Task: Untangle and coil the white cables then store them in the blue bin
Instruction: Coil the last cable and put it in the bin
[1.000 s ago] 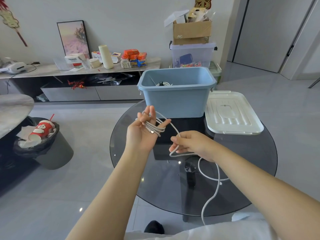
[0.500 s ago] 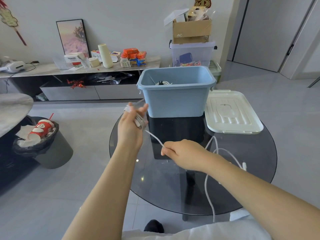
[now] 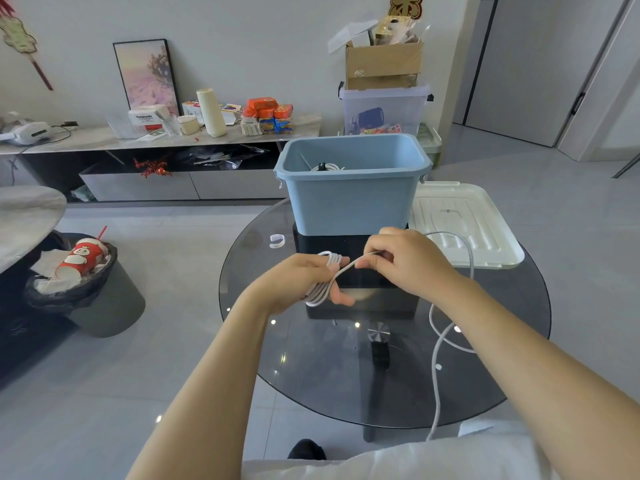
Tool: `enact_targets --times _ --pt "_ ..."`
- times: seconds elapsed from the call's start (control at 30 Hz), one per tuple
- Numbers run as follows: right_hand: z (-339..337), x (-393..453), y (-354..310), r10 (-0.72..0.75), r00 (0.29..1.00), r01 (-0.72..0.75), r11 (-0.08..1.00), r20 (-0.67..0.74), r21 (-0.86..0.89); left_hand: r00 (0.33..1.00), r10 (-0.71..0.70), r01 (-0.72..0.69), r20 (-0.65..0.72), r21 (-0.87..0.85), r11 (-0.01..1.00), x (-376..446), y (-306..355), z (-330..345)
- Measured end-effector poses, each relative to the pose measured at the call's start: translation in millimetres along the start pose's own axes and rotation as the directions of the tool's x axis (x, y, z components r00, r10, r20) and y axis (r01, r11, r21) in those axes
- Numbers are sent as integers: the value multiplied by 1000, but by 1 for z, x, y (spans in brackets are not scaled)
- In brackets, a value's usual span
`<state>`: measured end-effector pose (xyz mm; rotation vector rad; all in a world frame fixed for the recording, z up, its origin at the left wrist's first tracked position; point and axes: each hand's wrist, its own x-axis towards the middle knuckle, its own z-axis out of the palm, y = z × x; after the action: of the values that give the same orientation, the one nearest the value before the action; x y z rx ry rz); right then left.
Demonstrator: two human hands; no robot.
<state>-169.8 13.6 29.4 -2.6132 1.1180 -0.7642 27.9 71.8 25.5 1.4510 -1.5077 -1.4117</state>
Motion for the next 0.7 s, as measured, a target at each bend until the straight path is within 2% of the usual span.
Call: enact_targets --times 0.07,0.17,0.23,0.33,0.4,0.43,0.5,0.53,0.57,0.6,0.67,0.7 --pt "0 0 6 64 997 -68 993 41 98 992 -8 29 124 -171 985 -4 0 -2" --pt "4 -2 12 128 980 -160 962 154 222 954 47 26 296 -238 971 -3 1 0" --pt "5 -3 13 142 968 -194 945 205 263 917 114 30 381 -351 936 0 -1 0" --pt "9 -3 13 172 951 -256 904 259 342 884 253 63 393 -637 768 5 -6 0" --pt "14 -4 11 219 922 -337 860 320 383 897 342 46 281 -828 559 8 -5 1" --pt "17 -6 10 246 896 -385 846 371 369 912 369 -5 179 -895 445 9 -2 1" --pt "24 -10 10 286 811 -469 840 511 274 935 346 -164 -69 -954 252 10 4 -2" --pt "26 -13 9 291 755 -501 835 587 230 935 301 -251 -187 -948 193 10 5 -4" --pt "27 -15 6 282 702 -528 822 655 212 927 248 -329 -281 -927 180 9 5 -8" --pt "28 -17 3 261 659 -552 805 705 217 917 202 -384 -344 -898 214 10 3 -11" --pt "25 -19 -6 210 627 -540 811 750 224 902 120 -429 -415 -827 363 11 -5 -15" --pt "22 -19 -12 189 634 -490 849 750 201 891 92 -437 -446 -783 441 13 -8 -15"
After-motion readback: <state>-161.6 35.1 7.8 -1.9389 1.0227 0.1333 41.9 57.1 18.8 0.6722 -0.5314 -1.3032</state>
